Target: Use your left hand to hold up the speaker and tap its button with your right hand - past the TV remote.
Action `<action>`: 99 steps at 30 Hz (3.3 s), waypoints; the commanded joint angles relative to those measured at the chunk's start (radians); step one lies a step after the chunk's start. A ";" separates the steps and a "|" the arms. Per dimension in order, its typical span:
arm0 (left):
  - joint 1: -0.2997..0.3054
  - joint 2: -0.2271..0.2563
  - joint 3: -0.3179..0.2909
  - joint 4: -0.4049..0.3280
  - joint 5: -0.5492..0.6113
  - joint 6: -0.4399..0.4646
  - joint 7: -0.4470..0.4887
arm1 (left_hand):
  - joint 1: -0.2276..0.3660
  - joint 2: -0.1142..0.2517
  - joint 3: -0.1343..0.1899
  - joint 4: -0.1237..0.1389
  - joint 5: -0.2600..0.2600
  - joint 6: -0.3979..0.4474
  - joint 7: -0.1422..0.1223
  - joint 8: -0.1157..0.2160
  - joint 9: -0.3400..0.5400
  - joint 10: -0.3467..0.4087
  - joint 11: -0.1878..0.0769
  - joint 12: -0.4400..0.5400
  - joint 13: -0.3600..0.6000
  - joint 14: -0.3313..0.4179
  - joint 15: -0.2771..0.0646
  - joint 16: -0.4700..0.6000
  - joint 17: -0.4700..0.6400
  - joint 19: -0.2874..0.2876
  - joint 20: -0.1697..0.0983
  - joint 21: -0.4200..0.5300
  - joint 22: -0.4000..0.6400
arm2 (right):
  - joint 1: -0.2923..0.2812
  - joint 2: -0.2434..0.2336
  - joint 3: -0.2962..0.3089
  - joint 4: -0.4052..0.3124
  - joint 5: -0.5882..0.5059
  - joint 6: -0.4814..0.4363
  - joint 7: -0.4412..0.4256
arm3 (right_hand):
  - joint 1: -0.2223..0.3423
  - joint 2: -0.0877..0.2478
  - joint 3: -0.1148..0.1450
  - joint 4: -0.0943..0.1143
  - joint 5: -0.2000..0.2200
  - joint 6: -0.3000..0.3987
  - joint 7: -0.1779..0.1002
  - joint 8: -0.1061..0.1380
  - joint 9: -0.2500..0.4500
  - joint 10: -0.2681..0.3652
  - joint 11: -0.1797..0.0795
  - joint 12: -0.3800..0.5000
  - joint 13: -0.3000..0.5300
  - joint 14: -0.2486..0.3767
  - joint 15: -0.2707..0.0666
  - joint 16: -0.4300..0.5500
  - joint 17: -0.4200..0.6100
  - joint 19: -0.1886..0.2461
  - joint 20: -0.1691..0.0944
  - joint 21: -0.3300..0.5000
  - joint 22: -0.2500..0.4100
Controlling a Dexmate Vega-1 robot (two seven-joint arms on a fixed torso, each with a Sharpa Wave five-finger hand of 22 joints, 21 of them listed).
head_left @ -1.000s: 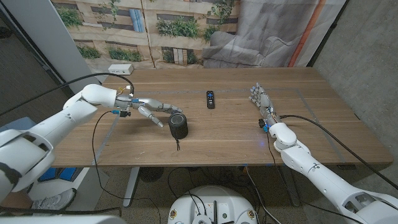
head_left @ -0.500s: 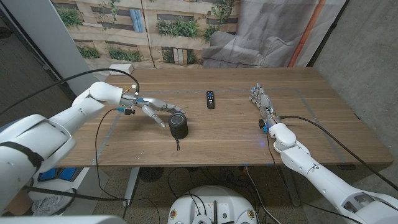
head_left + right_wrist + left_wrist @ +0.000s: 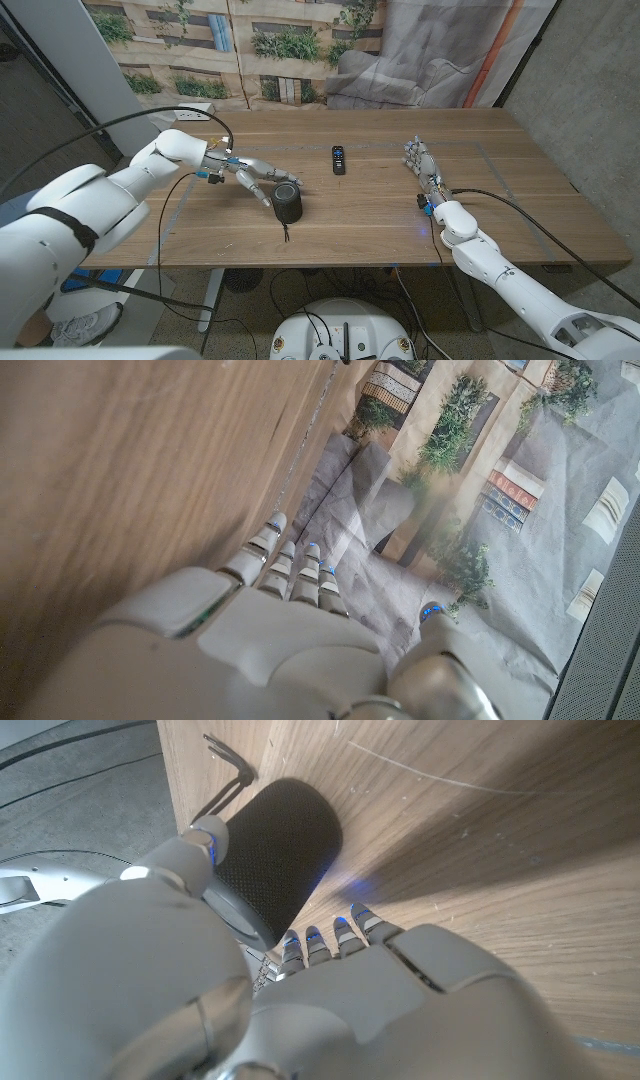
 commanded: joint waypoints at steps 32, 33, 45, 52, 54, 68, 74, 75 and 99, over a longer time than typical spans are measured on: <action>0.045 -0.104 0.016 0.078 -0.009 0.015 0.222 | 0.273 0.001 -0.186 0.006 0.010 0.438 -0.024 0.276 0.043 0.451 -0.083 0.115 0.063 0.466 -0.186 0.067 0.024 0.263 -0.124 0.016 0.005 | -0.018 0.000 0.015 0.018 0.022 0.016 0.006 | -0.005 0.017 0.004 0.007 0.003 0.000 -0.002 0.011 0.003 0.005 -0.007 0.007 0.001 0.015 -0.002 0.005 -0.002 0.006 0.003 0.002 0.002; 0.049 -0.106 0.011 0.077 -0.014 0.014 0.225 | 0.282 0.007 -0.196 0.008 0.011 0.458 -0.018 0.290 0.044 0.467 -0.085 0.119 0.068 0.485 -0.187 0.072 0.027 0.272 -0.125 0.015 0.005 | -0.017 0.001 0.016 0.021 0.024 0.018 0.008 | -0.005 0.017 0.004 0.007 0.003 0.001 -0.002 0.011 0.003 0.005 -0.007 0.007 0.001 0.015 -0.002 0.005 -0.002 0.006 0.003 0.002 0.002; 0.083 -0.118 -0.034 0.071 -0.053 -0.008 0.254 | 0.369 0.055 -0.325 0.014 0.019 0.613 0.004 0.407 0.034 0.682 -0.080 0.198 0.139 0.689 -0.197 0.180 0.093 0.420 -0.132 0.034 0.010 | -0.019 0.000 0.020 0.036 0.043 0.029 0.031 | -0.004 0.018 0.004 0.008 0.004 0.001 -0.002 0.011 0.003 0.005 -0.006 0.007 0.001 0.015 -0.003 0.005 -0.004 0.006 0.003 0.001 0.002; 0.090 -0.121 -0.060 0.054 -0.085 -0.019 0.213 | 0.379 0.071 -0.349 0.019 0.019 0.648 0.012 0.429 0.030 0.716 -0.079 0.212 0.157 0.724 -0.198 0.204 0.109 0.451 -0.130 0.039 0.012 | -0.020 -0.005 0.021 0.032 0.050 0.031 0.045 | -0.004 0.019 0.005 0.008 0.004 0.001 -0.002 0.010 0.003 0.004 -0.006 0.007 0.001 0.015 -0.002 0.005 -0.005 0.006 0.003 0.001 0.002; 0.091 -0.119 -0.069 0.039 -0.100 -0.016 0.194 | 0.381 0.078 -0.356 0.020 0.020 0.658 0.014 0.435 0.029 0.730 -0.078 0.218 0.163 0.738 -0.199 0.214 0.114 0.462 -0.131 0.041 0.013 | -0.021 -0.008 0.023 0.025 0.052 0.029 0.047 | -0.004 0.019 0.005 0.008 0.004 0.001 -0.003 0.010 0.003 0.004 -0.007 0.007 0.001 0.015 -0.003 0.005 -0.006 0.006 0.002 0.001 0.002; 0.182 0.006 -0.096 -0.357 -0.125 0.259 0.238 | 0.383 0.093 -0.374 0.023 0.020 0.673 0.023 0.448 0.029 0.761 -0.074 0.228 0.176 0.756 -0.199 0.229 0.126 0.467 -0.135 0.037 0.013 | -0.073 -0.078 0.052 -0.121 0.062 -0.019 0.040 | -0.003 0.019 0.005 0.008 0.004 0.001 -0.002 0.010 0.003 0.005 -0.007 0.007 0.001 0.015 -0.003 0.005 -0.008 0.006 0.002 0.001 0.002; 0.248 0.068 -0.115 -0.559 -0.147 0.418 0.296 | 0.381 0.100 -0.380 0.026 0.020 0.680 0.027 0.453 0.029 0.768 -0.075 0.230 0.180 0.759 -0.198 0.232 0.128 0.473 -0.132 0.038 0.013 | -0.082 -0.107 0.067 -0.160 0.076 -0.036 0.058 | -0.002 0.019 0.006 0.009 0.004 0.002 -0.002 0.010 0.003 0.006 -0.007 0.007 0.001 0.016 -0.004 0.006 -0.009 0.007 0.001 0.001 0.002; 0.258 0.077 -0.118 -0.587 -0.151 0.443 0.304 | 0.380 0.101 -0.381 0.026 0.020 0.682 0.027 0.454 0.029 0.769 -0.075 0.230 0.181 0.759 -0.198 0.232 0.128 0.475 -0.132 0.039 0.013 | -0.083 -0.111 0.068 -0.164 0.078 -0.038 0.062 | -0.002 0.019 0.006 0.008 0.004 0.002 -0.002 0.010 0.003 0.006 -0.007 0.007 0.001 0.015 -0.004 0.005 -0.010 0.007 0.001 0.001 0.002; 0.395 0.170 -0.171 -0.989 -0.213 0.833 0.515 | 0.366 0.128 -0.401 0.033 0.019 0.699 0.038 0.464 0.028 0.787 -0.075 0.230 0.191 0.770 -0.198 0.243 0.135 0.487 -0.123 0.039 0.014 | -0.070 -0.197 0.090 -0.198 0.117 -0.050 0.196 | 0.008 0.015 0.009 0.001 0.003 0.007 -0.002 0.012 0.003 0.012 -0.008 0.009 0.001 0.022 -0.009 0.007 -0.016 0.013 -0.005 0.002 0.002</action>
